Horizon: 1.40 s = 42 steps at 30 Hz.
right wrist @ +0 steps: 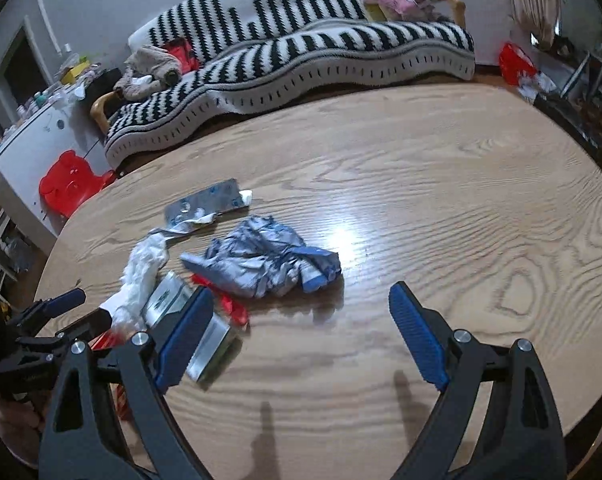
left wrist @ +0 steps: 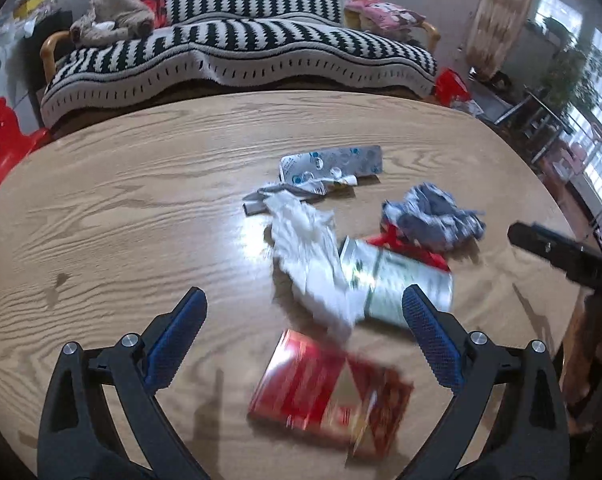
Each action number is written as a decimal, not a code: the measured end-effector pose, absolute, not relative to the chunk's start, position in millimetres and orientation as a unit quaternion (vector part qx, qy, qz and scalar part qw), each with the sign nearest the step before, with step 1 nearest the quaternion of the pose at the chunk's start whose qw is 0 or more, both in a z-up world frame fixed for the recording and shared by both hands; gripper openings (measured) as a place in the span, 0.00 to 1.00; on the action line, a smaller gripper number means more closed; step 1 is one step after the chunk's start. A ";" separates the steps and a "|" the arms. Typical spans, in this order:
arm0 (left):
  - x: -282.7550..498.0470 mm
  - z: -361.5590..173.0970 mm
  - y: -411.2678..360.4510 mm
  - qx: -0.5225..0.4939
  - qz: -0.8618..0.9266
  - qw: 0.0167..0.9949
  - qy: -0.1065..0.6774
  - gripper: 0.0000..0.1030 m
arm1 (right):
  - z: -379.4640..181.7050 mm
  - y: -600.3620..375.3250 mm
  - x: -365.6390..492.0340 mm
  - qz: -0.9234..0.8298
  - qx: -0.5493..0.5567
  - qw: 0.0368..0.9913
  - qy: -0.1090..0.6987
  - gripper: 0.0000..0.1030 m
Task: Collect trash
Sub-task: 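Swing both tools back toward the table, then grasp the white tissue with left tool while right tool grasps the crumpled foil wrapper, then carry both items over the black bin and open both tools to drop them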
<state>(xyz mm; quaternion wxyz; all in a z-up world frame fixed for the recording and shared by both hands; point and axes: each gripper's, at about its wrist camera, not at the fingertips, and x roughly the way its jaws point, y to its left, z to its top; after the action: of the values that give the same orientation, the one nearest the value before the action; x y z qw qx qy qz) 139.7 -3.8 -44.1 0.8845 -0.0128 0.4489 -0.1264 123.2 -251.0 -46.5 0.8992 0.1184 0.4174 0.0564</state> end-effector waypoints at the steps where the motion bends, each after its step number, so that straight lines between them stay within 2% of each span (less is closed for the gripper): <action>1: 146.9 -46.7 -5.9 -0.018 -0.123 0.882 0.455 0.92 | -52.7 -253.8 130.4 0.056 0.131 0.895 0.424 0.84; 6: 169.3 -51.8 -17.6 -0.046 -0.128 0.872 0.471 0.91 | -74.3 -264.4 155.6 0.067 0.197 0.872 0.444 0.77; 11: 174.1 -62.5 -36.6 -0.020 -0.140 0.862 0.486 0.75 | -86.9 -264.2 172.0 0.069 0.221 0.858 0.457 0.65; 13: 175.8 -69.1 -38.5 -0.021 -0.141 0.855 0.498 0.60 | -87.8 -265.7 173.8 0.069 0.228 0.858 0.456 0.57; 14: 176.0 -71.5 -38.3 -0.020 -0.141 0.853 0.502 0.55 | -89.1 -267.1 175.1 0.073 0.239 0.854 0.457 0.48; 15: 176.3 -74.3 -38.2 -0.018 -0.140 0.850 0.507 0.44 | -89.6 -269.1 175.3 0.076 0.249 0.851 0.456 0.38; 17: 174.7 -72.5 -35.3 -0.025 -0.138 0.852 0.505 0.29 | -86.7 -272.0 173.0 0.079 0.262 0.850 0.449 0.26; 18: 174.2 -70.2 -33.7 -0.029 -0.136 0.852 0.504 0.20 | -83.7 -272.1 171.2 0.081 0.262 0.852 0.446 0.25; 19: 173.3 -67.4 -31.0 -0.034 -0.136 0.853 0.502 0.18 | -79.1 -273.4 167.5 0.083 0.265 0.855 0.439 0.24; 25: 160.4 -44.9 -15.5 -0.052 -0.140 0.865 0.479 0.16 | -48.5 -276.5 145.2 0.085 0.256 0.876 0.400 0.22; 32: 153.6 -34.8 -15.8 -0.044 -0.142 0.872 0.467 0.16 | -37.7 -278.7 131.2 0.082 0.236 0.883 0.396 0.22; 42: 142.5 -22.4 -61.3 -0.008 -0.163 0.880 0.446 0.16 | -25.8 -320.9 96.8 0.043 0.200 0.894 0.397 0.22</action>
<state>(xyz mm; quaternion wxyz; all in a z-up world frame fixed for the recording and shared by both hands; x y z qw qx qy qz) 142.5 -61.3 -22.4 0.8798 -0.0075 0.4464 -0.1635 96.8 -320.9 -25.8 0.8945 0.2005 0.3973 0.0429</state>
